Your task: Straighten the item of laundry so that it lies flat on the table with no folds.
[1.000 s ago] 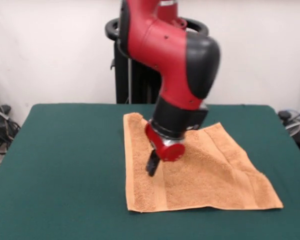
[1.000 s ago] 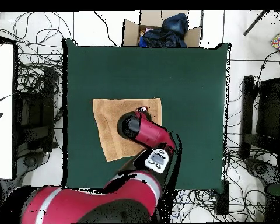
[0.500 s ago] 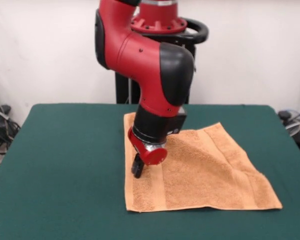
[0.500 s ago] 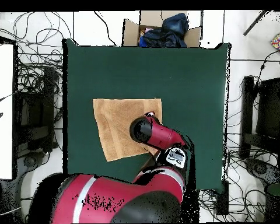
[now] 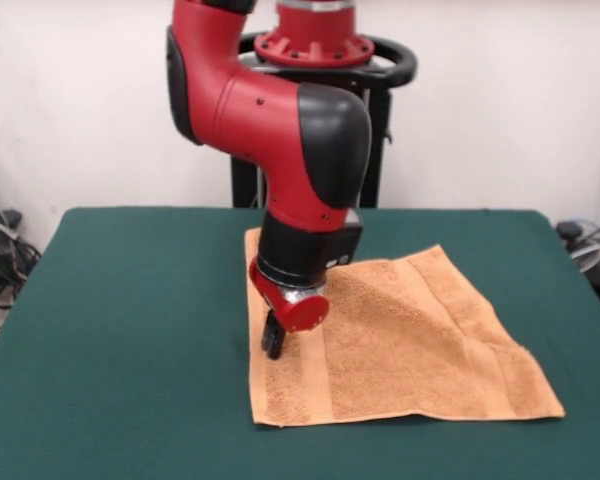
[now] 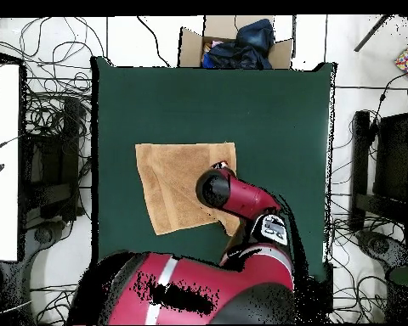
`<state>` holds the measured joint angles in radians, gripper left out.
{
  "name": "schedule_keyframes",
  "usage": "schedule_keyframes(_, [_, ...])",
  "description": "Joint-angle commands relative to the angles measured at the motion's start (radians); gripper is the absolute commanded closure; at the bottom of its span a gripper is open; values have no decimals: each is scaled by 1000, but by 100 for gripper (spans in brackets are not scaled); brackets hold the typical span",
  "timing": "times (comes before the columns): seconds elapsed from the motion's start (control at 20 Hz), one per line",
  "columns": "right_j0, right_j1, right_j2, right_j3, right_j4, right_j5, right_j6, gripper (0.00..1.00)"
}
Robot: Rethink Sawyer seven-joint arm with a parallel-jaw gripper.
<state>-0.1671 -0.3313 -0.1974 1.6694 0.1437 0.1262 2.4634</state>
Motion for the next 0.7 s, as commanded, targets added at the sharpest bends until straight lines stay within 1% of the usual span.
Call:
schedule_keyframes(0.05, [-81,107,256,7,-53,-63,28,100])
schedule_keyframes(0.25, [-108,122,271,-29,-98,-54,-3,100])
schedule_keyframes(0.7, [-135,111,260,-127,-167,100,-68,100])
